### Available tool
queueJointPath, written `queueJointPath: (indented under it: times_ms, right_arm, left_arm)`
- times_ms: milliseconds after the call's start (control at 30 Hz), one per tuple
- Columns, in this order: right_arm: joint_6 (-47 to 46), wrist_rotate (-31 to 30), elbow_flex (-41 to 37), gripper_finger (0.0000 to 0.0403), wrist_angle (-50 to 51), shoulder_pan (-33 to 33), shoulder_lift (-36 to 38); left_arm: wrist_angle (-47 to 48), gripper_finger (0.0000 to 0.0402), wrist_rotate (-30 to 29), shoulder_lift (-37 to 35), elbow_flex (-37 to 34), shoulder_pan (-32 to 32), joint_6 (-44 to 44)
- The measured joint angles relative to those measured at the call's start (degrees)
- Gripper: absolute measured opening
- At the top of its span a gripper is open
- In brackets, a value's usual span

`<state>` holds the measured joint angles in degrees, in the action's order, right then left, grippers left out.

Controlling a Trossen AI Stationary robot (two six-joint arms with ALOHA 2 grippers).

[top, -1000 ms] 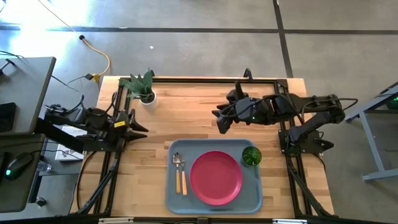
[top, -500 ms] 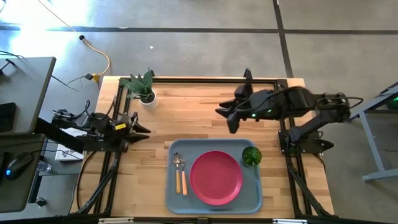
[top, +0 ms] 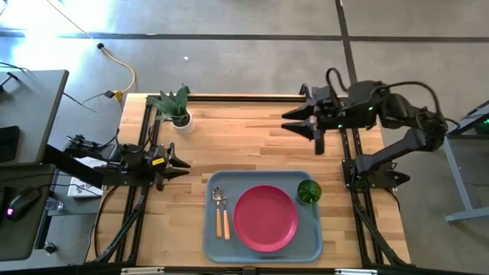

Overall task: Pick and place plate/cup/fork/spoon on tray
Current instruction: Return to Home Position

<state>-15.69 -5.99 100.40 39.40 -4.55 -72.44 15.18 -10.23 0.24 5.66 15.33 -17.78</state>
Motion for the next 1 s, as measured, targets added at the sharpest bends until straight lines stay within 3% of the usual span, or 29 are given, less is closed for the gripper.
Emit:
queueJointPath:
  times_ms: [233,533,767,1000]
  right_arm:
    - [1.26,0.24,0.00,0.0139,5.11,1.31,2.81]
    - [-0.03,-4.82,-0.04,0.0139,13.60,1.31,3.08]
    - [-0.81,-5.92,-0.63,0.0139,19.24,1.31,7.84]
    - [0.95,-6.85,-19.03,0.0139,8.24,1.31,22.26]
  left_arm:
    - [-1.33,0.0106,-1.27,0.01,-0.25,0.00,0.89]
    - [-1.36,0.0106,-2.17,0.01,-0.25,0.00,2.17]
    - [-1.14,0.0106,-2.18,0.78,-0.23,0.00,6.52]
    - [-1.32,0.0106,-2.20,0.86,-0.23,0.00,7.50]
